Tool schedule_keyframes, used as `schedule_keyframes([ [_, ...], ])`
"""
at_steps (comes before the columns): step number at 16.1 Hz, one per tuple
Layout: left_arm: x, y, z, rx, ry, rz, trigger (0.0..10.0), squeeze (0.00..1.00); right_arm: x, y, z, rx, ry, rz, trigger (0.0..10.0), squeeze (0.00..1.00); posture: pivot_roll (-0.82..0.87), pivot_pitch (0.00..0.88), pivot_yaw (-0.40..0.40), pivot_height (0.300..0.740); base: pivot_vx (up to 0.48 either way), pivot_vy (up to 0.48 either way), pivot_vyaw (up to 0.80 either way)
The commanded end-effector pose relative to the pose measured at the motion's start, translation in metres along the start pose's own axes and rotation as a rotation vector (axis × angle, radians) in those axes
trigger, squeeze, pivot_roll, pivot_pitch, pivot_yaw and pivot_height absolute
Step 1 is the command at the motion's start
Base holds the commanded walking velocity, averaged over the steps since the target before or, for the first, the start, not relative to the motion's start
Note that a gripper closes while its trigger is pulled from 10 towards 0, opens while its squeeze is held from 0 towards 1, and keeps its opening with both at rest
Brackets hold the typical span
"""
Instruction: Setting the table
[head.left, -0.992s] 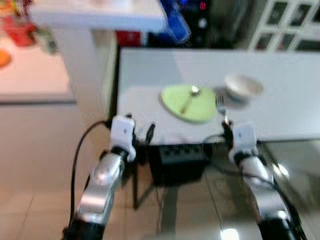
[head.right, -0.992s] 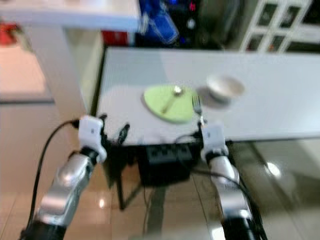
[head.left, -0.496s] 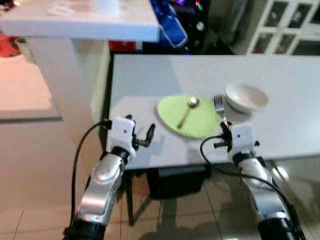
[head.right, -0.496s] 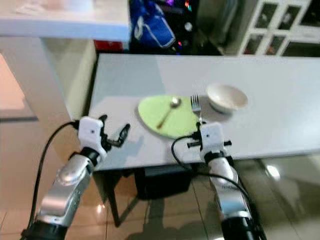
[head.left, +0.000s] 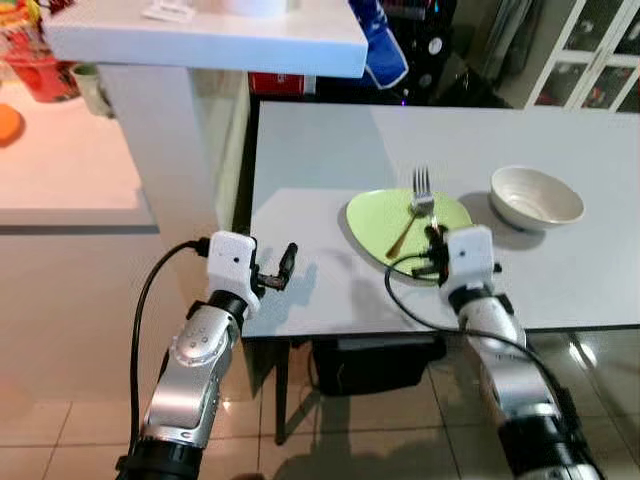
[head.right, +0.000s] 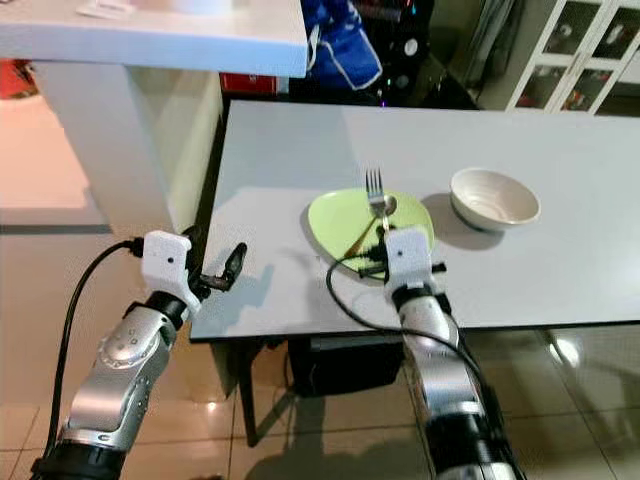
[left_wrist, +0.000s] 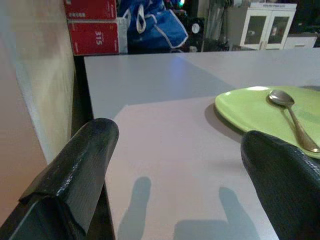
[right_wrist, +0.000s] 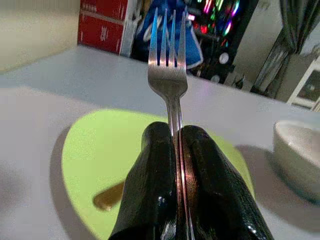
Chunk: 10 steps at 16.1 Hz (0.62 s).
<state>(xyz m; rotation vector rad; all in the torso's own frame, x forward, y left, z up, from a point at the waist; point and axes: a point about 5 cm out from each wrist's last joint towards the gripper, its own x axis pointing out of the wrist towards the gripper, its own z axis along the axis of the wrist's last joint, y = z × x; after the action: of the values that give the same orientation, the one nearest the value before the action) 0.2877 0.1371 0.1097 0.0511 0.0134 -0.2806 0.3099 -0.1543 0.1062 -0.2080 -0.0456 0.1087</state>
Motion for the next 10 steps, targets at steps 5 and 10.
schedule_keyframes([
  [5, 0.0, -0.004, 0.003, -0.007, -0.007, -0.018, 10.0, 0.0, 0.022, -0.012, 0.014, 0.032, -0.026, -0.073, 10.0, 0.0, 0.1, 0.0, -0.042, 0.74, 0.0, 0.0, 0.0],
  [10, 0.001, -0.006, 0.004, -0.003, -0.005, -0.021, 10.0, 0.0, 0.044, -0.004, 0.005, 0.093, 0.068, -0.061, 10.0, 0.0, 0.11, 0.0, -0.041, 0.74, 0.0, 0.0, 0.0],
])
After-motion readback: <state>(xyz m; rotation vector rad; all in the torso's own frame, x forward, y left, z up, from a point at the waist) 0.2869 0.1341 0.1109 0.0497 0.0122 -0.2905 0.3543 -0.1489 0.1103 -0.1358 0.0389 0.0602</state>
